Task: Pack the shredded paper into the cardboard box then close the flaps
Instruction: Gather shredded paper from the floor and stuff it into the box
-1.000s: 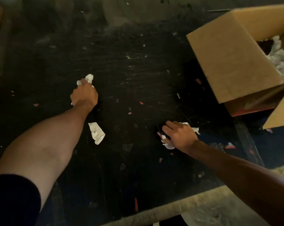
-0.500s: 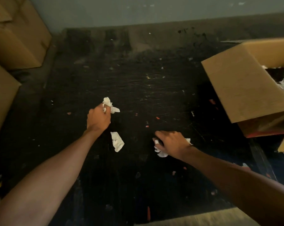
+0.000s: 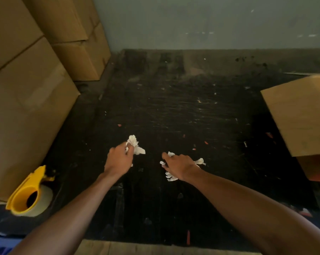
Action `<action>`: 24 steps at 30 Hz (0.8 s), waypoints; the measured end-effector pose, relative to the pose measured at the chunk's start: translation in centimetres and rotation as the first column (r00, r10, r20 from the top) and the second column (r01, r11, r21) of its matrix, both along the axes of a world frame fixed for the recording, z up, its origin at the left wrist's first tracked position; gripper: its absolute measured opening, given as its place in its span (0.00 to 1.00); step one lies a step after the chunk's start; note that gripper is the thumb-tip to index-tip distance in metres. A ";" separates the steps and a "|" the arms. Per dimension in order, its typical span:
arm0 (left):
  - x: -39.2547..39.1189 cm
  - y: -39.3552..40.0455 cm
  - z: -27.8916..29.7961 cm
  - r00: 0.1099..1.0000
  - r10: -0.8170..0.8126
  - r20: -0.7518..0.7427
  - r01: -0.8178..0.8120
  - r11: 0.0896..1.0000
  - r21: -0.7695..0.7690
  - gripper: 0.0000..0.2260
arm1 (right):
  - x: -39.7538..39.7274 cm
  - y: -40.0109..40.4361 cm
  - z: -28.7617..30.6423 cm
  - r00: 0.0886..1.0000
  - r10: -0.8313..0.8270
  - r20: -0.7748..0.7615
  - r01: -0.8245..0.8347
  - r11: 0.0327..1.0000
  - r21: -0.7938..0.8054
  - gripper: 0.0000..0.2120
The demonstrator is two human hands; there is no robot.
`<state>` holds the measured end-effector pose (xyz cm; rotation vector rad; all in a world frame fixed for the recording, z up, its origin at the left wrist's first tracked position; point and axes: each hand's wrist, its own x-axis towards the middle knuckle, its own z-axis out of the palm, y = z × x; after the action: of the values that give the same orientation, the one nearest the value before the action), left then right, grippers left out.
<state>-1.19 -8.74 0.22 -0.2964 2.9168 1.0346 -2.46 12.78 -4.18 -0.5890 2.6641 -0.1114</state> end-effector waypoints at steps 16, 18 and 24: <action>0.7 14.3 3.3 0.931 -0.366 -0.013 0.364 0.923 0.123 0.15 | 4.8 15.9 10.9 0.892 -0.447 -0.064 0.419 0.872 -0.253 0.09; 0.8 17.3 4.4 0.908 -0.414 -0.057 0.418 0.901 0.119 0.14 | 5.8 18.8 12.2 0.862 -0.492 -0.120 0.447 0.851 -0.275 0.10; 3.0 27.7 7.2 0.852 -0.509 -0.119 0.520 0.849 0.097 0.14 | 11.1 28.6 15.5 0.782 -0.581 -0.225 0.484 0.794 -0.368 0.10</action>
<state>1.81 18.98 7.40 0.5286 2.7281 1.1393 8.69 41.37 11.31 0.1237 3.0948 -0.6346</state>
